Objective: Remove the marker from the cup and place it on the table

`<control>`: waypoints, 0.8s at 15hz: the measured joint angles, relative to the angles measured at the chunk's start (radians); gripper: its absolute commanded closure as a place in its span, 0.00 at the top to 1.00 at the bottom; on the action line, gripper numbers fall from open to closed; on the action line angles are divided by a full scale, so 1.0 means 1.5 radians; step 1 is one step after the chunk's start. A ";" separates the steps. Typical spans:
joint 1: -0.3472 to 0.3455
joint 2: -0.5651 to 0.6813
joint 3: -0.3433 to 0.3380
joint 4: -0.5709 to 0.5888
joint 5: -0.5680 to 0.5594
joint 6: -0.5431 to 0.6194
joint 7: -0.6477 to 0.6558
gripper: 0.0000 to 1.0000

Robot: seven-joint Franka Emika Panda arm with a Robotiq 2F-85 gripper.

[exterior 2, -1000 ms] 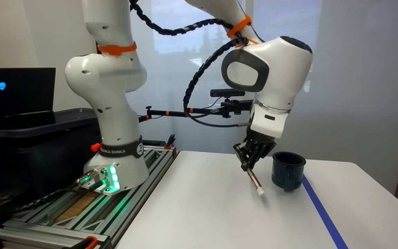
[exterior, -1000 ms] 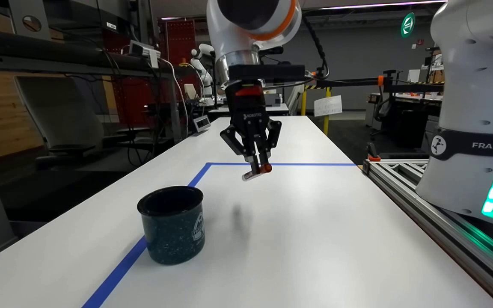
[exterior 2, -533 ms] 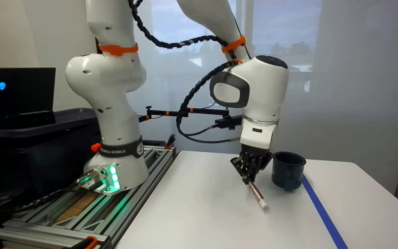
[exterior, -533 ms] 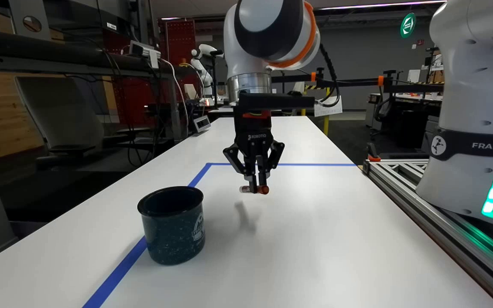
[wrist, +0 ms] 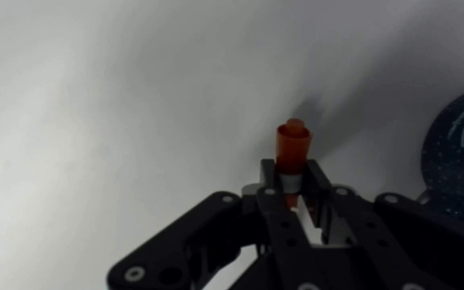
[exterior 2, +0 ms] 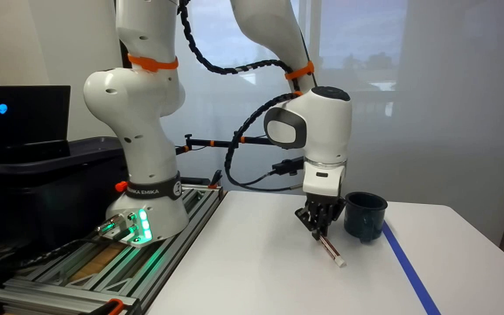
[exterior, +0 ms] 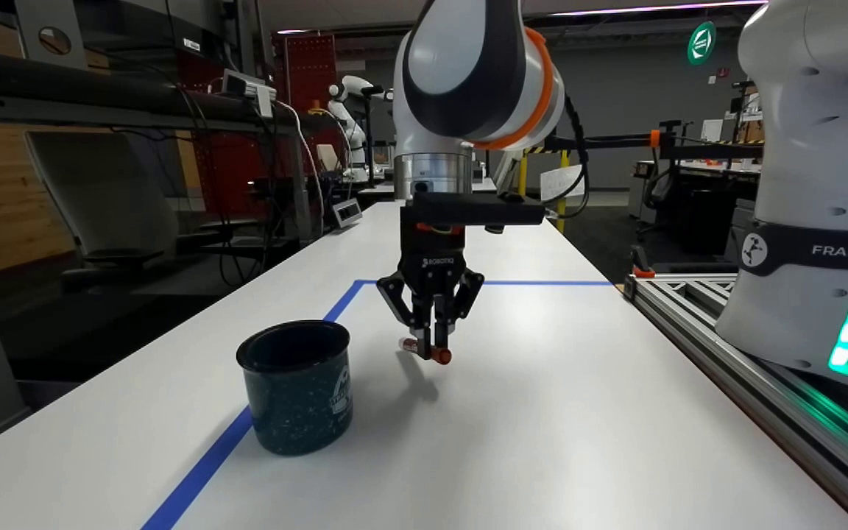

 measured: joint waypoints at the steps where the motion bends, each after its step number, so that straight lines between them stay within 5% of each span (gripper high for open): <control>1: 0.000 0.008 0.005 0.003 0.004 0.008 -0.005 0.46; 8: 0.007 0.015 -0.012 0.026 -0.045 -0.023 -0.013 0.97; 12: 0.021 -0.085 -0.076 0.028 -0.237 -0.181 0.024 1.00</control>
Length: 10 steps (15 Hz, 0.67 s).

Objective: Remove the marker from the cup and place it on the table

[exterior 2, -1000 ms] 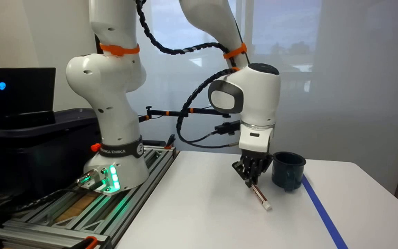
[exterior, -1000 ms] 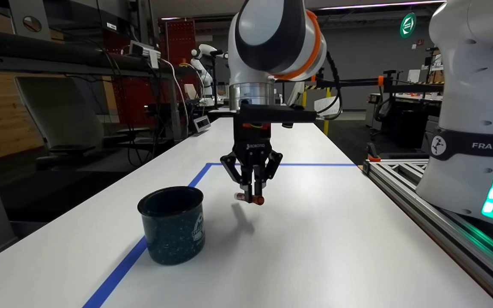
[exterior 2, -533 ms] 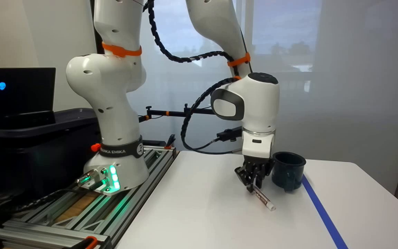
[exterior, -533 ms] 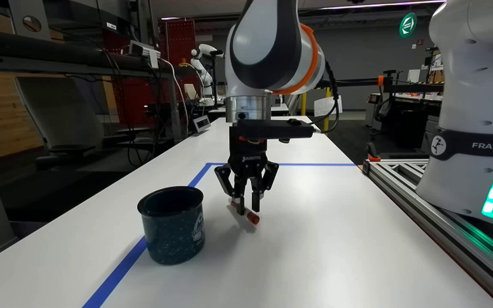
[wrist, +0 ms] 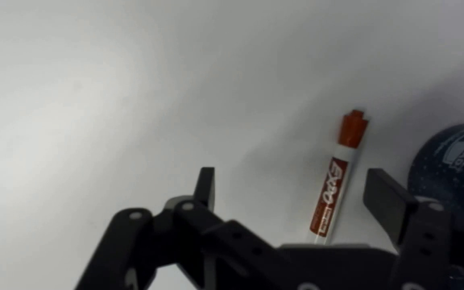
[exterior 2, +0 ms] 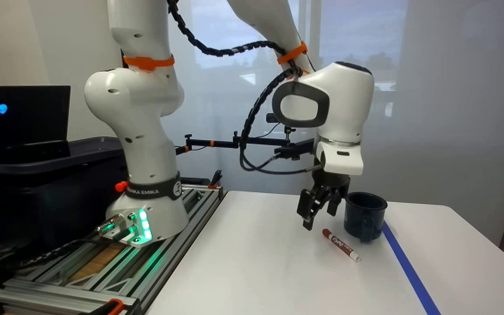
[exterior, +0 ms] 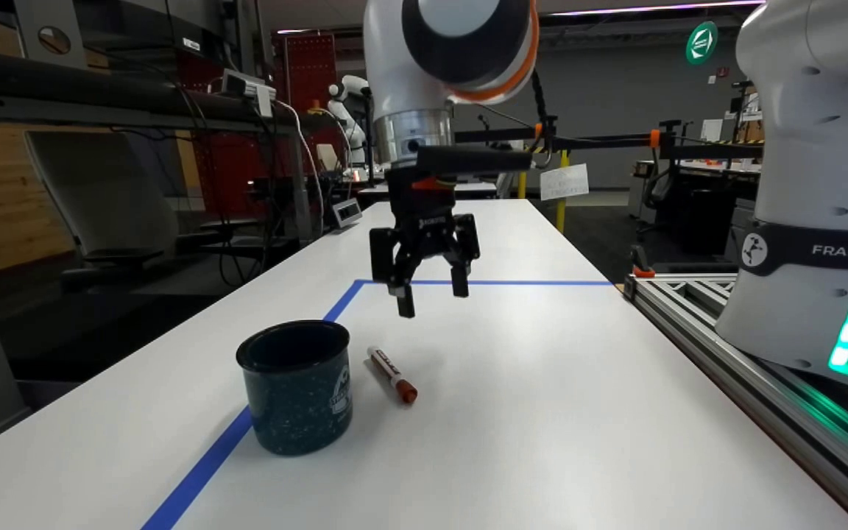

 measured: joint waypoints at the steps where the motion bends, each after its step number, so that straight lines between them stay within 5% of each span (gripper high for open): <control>1: -0.001 -0.030 -0.006 0.003 -0.047 -0.052 0.002 1.00; 6: -0.001 -0.165 0.023 0.060 -0.183 -0.295 -0.022 1.00; 10: -0.003 -0.191 0.041 0.081 -0.203 -0.332 -0.032 1.00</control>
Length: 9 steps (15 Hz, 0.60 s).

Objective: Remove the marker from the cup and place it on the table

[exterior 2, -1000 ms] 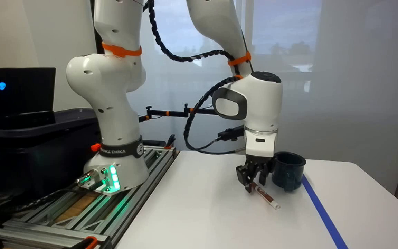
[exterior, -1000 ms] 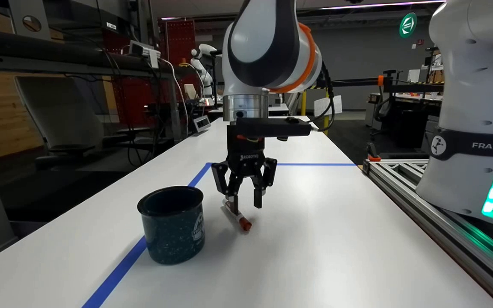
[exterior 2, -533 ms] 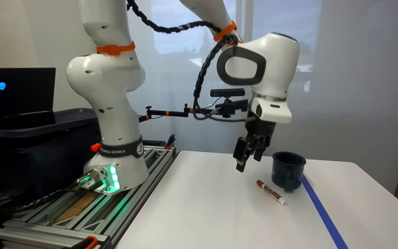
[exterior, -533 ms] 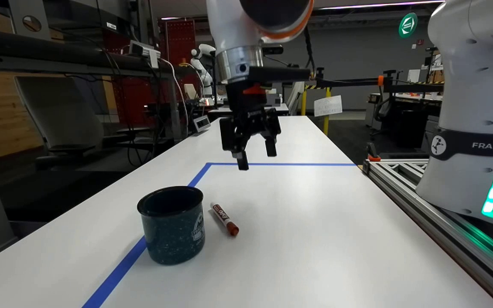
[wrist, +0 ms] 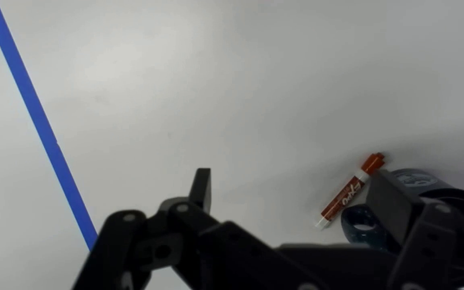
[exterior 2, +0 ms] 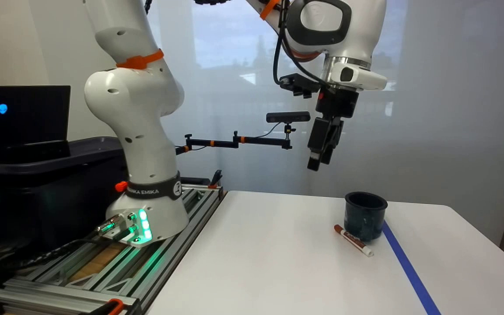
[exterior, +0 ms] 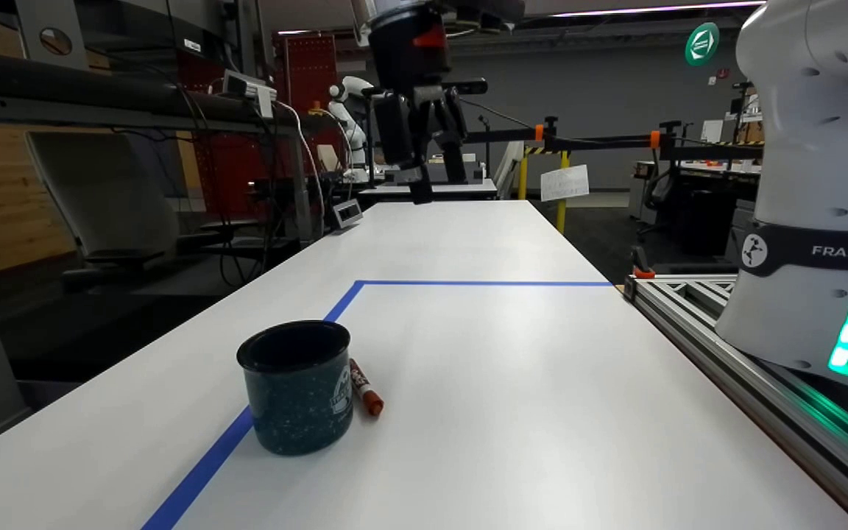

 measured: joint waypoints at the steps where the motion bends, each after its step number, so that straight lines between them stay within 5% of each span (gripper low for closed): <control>1: -0.003 0.006 0.000 0.000 0.000 0.001 0.000 1.00; 9: -0.006 0.016 0.000 0.000 0.000 0.003 0.000 1.00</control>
